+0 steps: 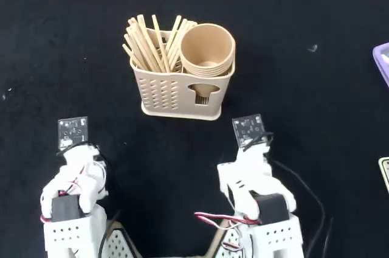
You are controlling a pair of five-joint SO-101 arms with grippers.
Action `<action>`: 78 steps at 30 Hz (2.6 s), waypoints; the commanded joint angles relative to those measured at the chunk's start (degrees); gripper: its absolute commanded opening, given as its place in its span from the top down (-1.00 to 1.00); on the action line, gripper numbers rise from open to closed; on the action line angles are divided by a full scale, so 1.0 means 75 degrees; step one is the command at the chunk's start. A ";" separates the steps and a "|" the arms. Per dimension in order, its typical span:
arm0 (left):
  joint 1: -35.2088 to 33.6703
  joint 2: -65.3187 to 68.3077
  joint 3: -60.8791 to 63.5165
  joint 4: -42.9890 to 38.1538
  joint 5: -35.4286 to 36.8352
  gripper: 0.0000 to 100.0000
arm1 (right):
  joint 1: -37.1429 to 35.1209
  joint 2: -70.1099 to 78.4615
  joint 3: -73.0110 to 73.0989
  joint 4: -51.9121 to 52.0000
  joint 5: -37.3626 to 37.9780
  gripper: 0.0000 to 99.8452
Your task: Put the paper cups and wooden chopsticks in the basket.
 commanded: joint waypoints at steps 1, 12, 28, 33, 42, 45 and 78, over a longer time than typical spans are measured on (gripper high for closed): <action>0.0580 0.0012 0.0287 -0.0211 0.0094 0.94 | 0.0141 -0.0627 0.0158 -0.0246 -0.0129 0.97; 0.0404 0.0035 0.0346 -0.0094 0.0117 0.94 | 0.0141 -0.0627 0.0158 -0.0035 -0.0082 0.97; 0.0627 -0.0070 0.0346 -0.0059 0.0141 0.94 | 0.0141 -0.0709 0.0158 -0.0012 -0.0082 0.97; 0.0662 -0.0059 0.0346 -0.0059 0.0141 0.94 | 0.0141 -0.0709 0.0158 -0.0012 -0.0082 0.97; 0.0639 -0.0059 0.0346 -0.0059 0.0141 0.94 | 0.0141 -0.0709 0.0158 -0.0012 -0.0082 0.97; 0.0639 -0.0059 0.0346 -0.0059 0.0141 0.94 | 0.0141 -0.0709 0.0158 -0.0012 -0.0082 0.97; 0.0639 -0.0059 0.0346 -0.0059 0.0141 0.94 | 0.0141 -0.0709 0.0158 -0.0012 -0.0082 0.97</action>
